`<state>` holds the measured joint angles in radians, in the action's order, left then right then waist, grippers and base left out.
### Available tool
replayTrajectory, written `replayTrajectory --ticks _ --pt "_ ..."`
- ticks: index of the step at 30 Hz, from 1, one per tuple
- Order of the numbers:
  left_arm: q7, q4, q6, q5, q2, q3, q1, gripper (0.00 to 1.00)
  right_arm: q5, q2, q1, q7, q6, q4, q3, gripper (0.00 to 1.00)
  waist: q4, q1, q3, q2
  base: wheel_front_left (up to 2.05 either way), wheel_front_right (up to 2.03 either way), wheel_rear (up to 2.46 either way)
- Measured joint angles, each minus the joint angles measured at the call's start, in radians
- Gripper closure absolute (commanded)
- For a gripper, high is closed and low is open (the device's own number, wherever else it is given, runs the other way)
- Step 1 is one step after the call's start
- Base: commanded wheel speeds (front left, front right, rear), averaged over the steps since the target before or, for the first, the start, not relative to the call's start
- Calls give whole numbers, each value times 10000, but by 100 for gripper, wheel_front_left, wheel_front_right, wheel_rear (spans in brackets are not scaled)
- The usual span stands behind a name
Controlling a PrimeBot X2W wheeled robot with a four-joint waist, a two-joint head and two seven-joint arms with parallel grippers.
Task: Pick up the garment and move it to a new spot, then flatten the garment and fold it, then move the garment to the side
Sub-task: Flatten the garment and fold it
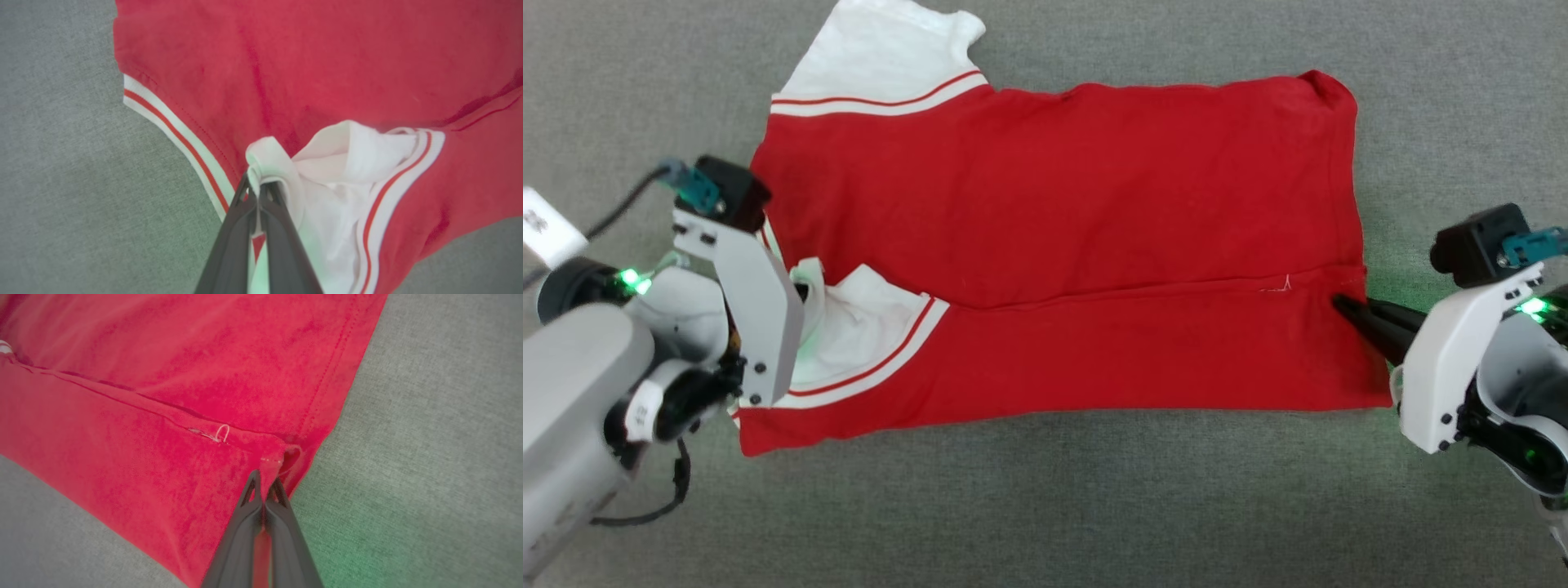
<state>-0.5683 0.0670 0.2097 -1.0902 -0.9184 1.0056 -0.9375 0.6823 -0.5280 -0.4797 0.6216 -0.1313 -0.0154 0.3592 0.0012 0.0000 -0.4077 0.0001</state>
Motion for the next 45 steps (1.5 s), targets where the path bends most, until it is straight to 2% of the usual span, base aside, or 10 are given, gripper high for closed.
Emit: replayTrajectory --ticks 1,3,5,6,7,10,21,31,37,45 --pt "-52 107 0 -115 63 -31 -51 96 36 36 -84 27 0 -75 48 100 -1 0 1 0 0 0 0" --pt "-222 257 -25 -171 102 -21 -114 70 52 40 -224 33 0 -236 104 100 11 0 34 0 0 0 0" --pt "-299 349 50 -360 150 -104 -128 6 180 58 -286 40 0 -368 165 100 33 0 98 0 0 0 0" --pt "-316 349 104 -370 159 -119 -157 0 201 63 -327 44 0 -424 219 100 47 0 140 0 0 0 0" --pt "-374 349 132 -466 176 -196 -170 0 201 54 -364 38 0 -474 253 72 61 0 186 -1 0 0 0" --pt "-518 234 290 -516 90 -180 -174 0 199 -25 -433 109 0 -677 385 0 108 0 362 0 0 0 0" --pt "416 -736 965 -351 -255 -445 288 0 8 -213 -563 -752 0 -635 623 0 297 0 1261 0 0 0 0" --pt "1415 -1900 1960 -790 -564 -640 1769 0 -1243 -314 518 -3358 -2 334 -242 0 424 0 2132 0 0 0 0" --pt "1185 -2240 2449 -1599 -1093 -849 2466 0 -2111 345 1560 -4301 -2 1369 -1436 0 200 0 2376 0 0 0 0" --pt "-15 -1975 2834 -3001 -1440 -1129 2695 0 -2635 1459 2635 -3860 0 2842 -2535 0 -563 0 2232 0 0 0 0"
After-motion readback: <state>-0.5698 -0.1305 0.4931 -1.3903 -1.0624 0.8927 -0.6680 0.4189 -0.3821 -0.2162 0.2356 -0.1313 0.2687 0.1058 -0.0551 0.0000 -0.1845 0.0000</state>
